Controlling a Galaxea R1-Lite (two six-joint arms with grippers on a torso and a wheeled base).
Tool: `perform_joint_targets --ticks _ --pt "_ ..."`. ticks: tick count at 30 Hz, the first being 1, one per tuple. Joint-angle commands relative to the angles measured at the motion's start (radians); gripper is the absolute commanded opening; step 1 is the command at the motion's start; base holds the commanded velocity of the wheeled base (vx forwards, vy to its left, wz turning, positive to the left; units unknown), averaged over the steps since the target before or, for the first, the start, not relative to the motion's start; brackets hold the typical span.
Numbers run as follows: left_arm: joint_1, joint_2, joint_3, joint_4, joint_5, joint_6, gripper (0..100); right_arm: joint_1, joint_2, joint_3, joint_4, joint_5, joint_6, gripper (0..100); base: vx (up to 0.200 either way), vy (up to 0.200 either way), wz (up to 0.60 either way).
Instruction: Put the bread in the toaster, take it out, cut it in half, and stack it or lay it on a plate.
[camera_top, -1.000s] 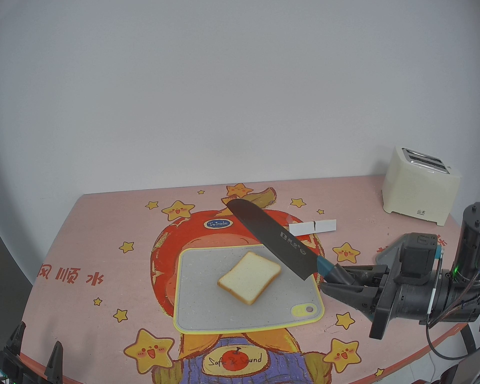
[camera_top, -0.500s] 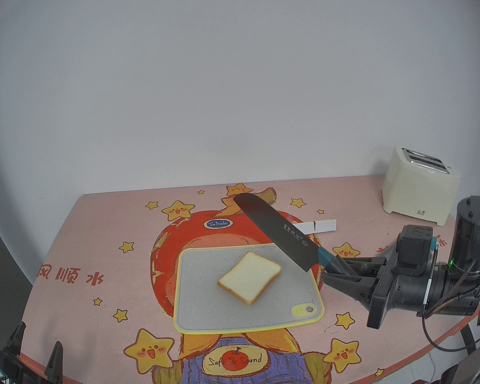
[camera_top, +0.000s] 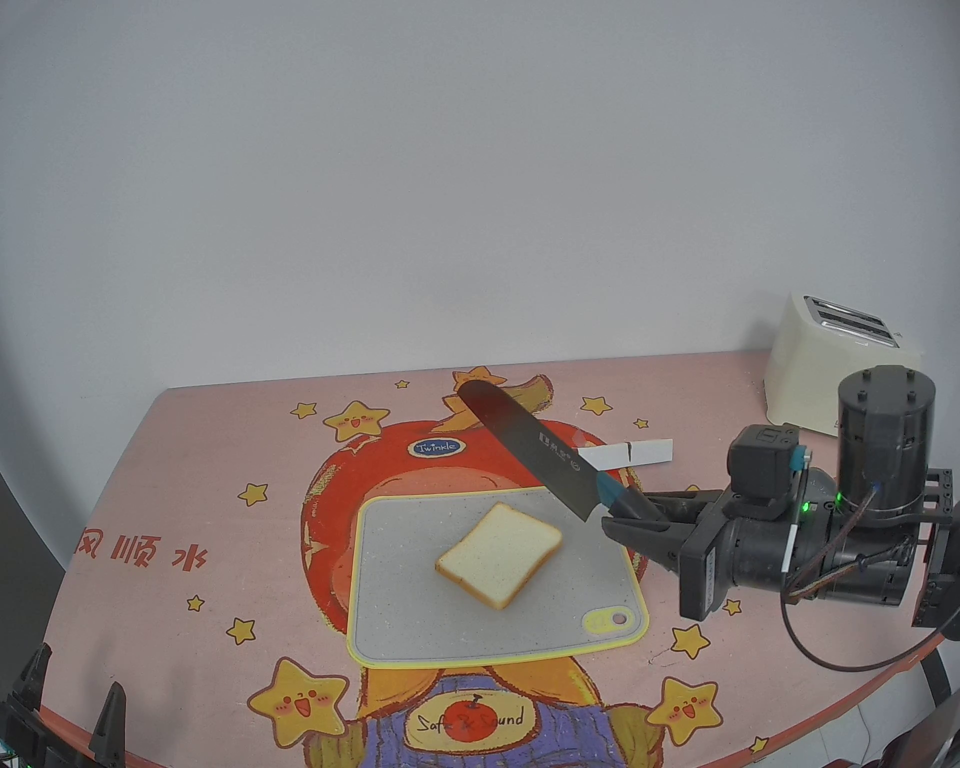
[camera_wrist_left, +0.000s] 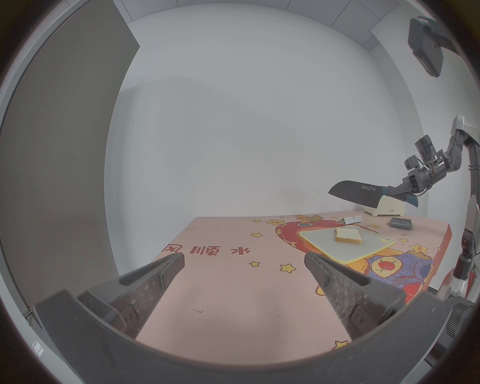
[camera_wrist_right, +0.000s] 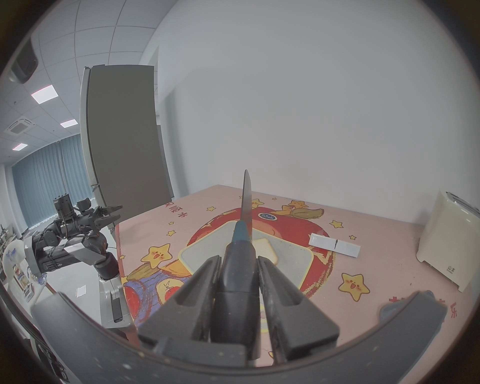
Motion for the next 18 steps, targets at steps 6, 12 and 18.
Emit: perform_joint_targets --ticks 6,12,18 --pt "0.0 -0.004 0.015 0.0 0.0 0.0 100 0.009 0.047 0.041 -0.013 -0.005 -0.002 0 0.0 0.0 0.0" --pt "0.0 -0.004 0.015 -0.001 0.001 -0.003 100 0.07 0.079 0.055 -0.008 -0.005 0.004 0 0.0 0.0 0.0" --pt "0.0 -0.004 0.016 -0.001 0.0 0.0 100 0.052 0.125 0.054 -0.016 -0.005 0.003 0 0.0 0.0 0.0"
